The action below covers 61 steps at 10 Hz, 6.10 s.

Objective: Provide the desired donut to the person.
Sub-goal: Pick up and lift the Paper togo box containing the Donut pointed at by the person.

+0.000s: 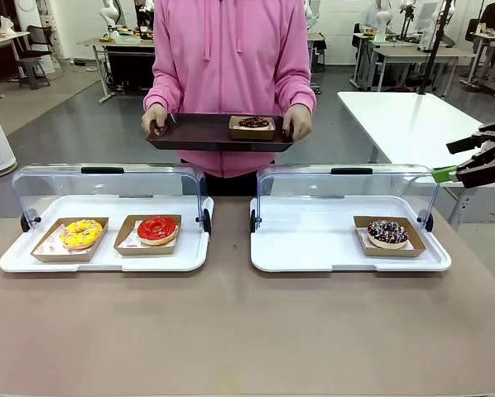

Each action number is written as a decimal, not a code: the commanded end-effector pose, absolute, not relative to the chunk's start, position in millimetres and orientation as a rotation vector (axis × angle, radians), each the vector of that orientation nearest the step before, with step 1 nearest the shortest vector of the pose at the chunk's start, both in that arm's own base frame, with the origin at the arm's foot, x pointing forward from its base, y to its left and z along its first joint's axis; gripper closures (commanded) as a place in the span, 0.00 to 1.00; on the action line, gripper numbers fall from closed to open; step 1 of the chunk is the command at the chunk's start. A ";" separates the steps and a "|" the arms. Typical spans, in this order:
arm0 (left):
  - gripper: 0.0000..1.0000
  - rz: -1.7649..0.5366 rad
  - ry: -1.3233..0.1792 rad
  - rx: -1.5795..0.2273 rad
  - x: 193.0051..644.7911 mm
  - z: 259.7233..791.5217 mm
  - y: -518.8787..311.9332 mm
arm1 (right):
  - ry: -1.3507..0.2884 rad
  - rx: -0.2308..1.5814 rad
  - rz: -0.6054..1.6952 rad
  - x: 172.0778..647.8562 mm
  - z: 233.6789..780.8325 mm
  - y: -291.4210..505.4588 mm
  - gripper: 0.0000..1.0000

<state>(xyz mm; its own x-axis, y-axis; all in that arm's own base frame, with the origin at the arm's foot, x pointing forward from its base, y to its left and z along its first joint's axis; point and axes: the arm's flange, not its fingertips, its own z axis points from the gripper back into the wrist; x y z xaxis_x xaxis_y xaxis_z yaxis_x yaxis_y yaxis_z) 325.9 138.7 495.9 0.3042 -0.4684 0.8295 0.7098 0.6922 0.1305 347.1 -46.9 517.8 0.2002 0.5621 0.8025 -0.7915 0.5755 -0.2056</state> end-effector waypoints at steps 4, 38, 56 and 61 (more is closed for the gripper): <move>0.00 -0.804 -0.996 -0.289 326.4 494.6 140.3 | -0.977 0.285 0.957 346.2 516.5 -50.0 0.00; 0.00 -0.804 -0.996 -0.289 326.4 494.6 140.3 | -0.228 -0.025 1.497 479.7 350.9 -2.8 0.00; 0.00 -0.804 -0.996 -0.289 326.4 494.6 140.3 | -0.124 -0.048 1.503 494.7 330.2 -19.2 1.00; 0.00 -0.804 -0.996 -0.289 326.4 494.6 140.3 | -0.161 -0.097 1.575 458.2 363.4 -14.6 1.00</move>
